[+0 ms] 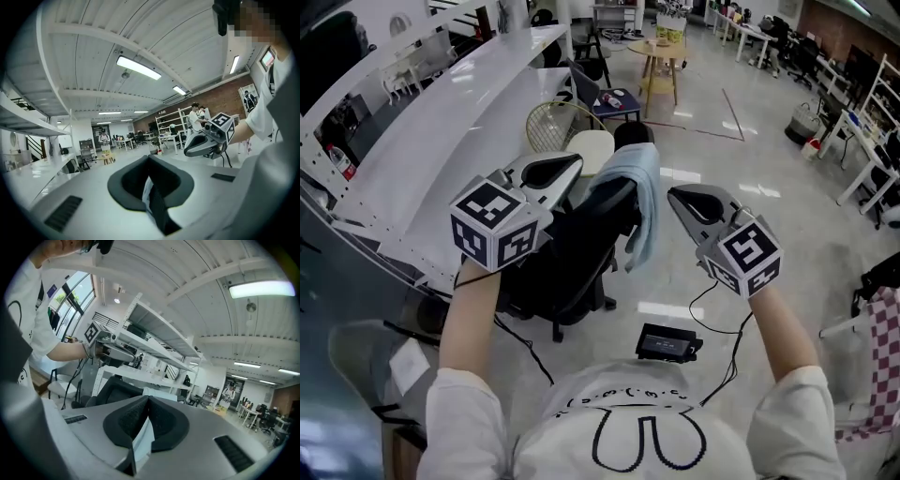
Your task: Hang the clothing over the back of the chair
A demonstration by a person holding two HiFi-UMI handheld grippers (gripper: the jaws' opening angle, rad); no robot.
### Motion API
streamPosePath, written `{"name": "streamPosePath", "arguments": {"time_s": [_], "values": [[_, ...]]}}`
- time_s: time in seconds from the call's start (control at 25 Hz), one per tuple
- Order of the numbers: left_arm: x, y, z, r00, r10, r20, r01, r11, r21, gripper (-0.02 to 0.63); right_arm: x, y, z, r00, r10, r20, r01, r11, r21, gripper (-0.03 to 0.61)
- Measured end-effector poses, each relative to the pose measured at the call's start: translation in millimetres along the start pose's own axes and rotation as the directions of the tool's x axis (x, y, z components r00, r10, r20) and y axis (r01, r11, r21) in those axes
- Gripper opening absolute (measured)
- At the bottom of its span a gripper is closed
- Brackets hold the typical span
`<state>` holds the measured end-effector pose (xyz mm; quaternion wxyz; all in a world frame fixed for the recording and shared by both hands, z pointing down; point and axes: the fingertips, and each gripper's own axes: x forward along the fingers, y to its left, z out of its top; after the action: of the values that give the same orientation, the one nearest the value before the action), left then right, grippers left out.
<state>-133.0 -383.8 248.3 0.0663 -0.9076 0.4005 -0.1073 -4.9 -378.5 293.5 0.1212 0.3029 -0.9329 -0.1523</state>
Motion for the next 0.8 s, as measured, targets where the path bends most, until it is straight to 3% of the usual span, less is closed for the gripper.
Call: {"name": "streamPosePath", "arguments": {"time_s": [0.24, 0.52, 0.64, 0.8], "values": [[-10.3, -14.2, 1.8, 0.997, 0.059, 0.04, -0.061, 0.997, 0.055, -0.009, -5.4, 21.7, 20.6, 0.997, -0.059, 0.041, 0.057, 0.997, 0.048, 0.0], [-34.4, -40.6, 10.6, 0.988, 0.055, 0.148, -0.057, 0.998, 0.009, -0.009, -12.9, 54.1, 44.3, 0.987, -0.126, 0.103, 0.114, 0.987, 0.112, 0.0], [-47.8, -55.1, 10.1, 0.978, 0.031, 0.207, -0.024, 0.999, -0.037, -0.009, -16.3, 69.5, 50.4, 0.979, -0.172, 0.108, 0.159, 0.98, 0.121, 0.0], [-62.5, -61.8, 4.8, 0.955, 0.049, 0.292, 0.002, 0.986, -0.169, -0.009, -21.7, 85.6, 57.0, 0.961, -0.251, 0.117, 0.235, 0.963, 0.133, 0.0]]}}
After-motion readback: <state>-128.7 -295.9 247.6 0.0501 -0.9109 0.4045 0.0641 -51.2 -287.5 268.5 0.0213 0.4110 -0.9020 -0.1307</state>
